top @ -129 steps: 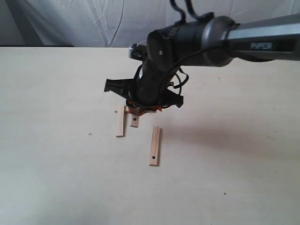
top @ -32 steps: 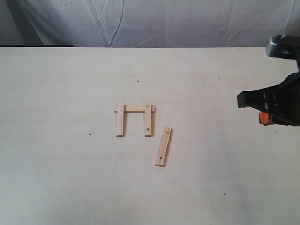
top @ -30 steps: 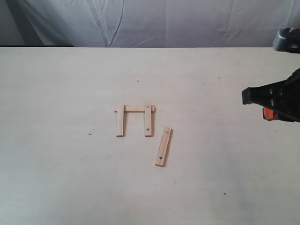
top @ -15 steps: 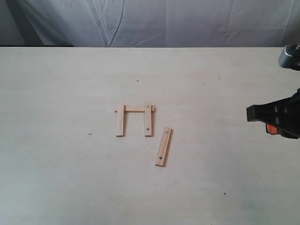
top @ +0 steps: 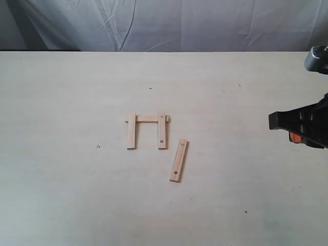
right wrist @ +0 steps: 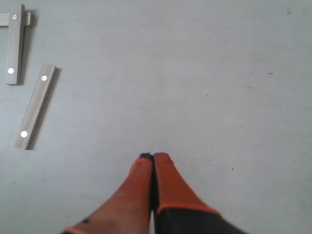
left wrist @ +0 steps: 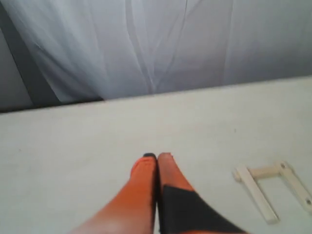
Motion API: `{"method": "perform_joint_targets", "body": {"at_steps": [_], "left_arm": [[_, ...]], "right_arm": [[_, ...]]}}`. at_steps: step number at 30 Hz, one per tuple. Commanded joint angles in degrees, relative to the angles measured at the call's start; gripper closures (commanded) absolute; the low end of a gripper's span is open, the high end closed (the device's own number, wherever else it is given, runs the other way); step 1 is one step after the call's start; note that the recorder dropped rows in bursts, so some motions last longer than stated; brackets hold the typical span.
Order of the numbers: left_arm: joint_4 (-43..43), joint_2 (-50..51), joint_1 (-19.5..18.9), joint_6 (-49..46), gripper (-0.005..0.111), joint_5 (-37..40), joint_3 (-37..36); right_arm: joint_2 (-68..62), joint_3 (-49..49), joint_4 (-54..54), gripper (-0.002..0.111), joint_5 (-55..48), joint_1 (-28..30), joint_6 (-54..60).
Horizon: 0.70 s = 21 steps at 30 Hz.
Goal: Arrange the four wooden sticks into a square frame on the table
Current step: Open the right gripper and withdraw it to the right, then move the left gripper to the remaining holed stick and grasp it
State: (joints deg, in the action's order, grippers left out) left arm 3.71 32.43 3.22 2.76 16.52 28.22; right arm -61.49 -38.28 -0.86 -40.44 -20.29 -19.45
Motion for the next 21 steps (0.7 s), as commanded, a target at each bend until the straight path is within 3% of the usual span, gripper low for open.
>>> {"method": "perform_joint_targets", "body": {"at_steps": [1, 5, 8, 14, 21], "left_arm": [[-16.6, 16.6, 4.3, -17.3, 0.107, 11.5, 9.0], [-19.7, 30.8, 11.4, -19.4, 0.107, 12.8, 14.8], [-17.5, 40.7, 18.8, -14.4, 0.107, 13.1, 19.8], [1.2, 59.6, 32.0, 7.7, 0.107, 18.4, 32.4], [4.5, 74.0, 38.1, 17.5, 0.107, 25.0, 45.6]], "right_arm": [[0.5, 0.2, 2.0, 0.108, 2.6, 0.3, 0.4], [0.5, 0.2, 2.9, 0.108, 3.3, 0.3, 0.4], [0.5, 0.2, 3.2, 0.108, 3.3, 0.3, 0.4], [0.5, 0.2, 3.1, 0.108, 3.8, 0.3, 0.4], [0.5, 0.2, 3.1, 0.108, 3.8, 0.3, 0.4]]}}
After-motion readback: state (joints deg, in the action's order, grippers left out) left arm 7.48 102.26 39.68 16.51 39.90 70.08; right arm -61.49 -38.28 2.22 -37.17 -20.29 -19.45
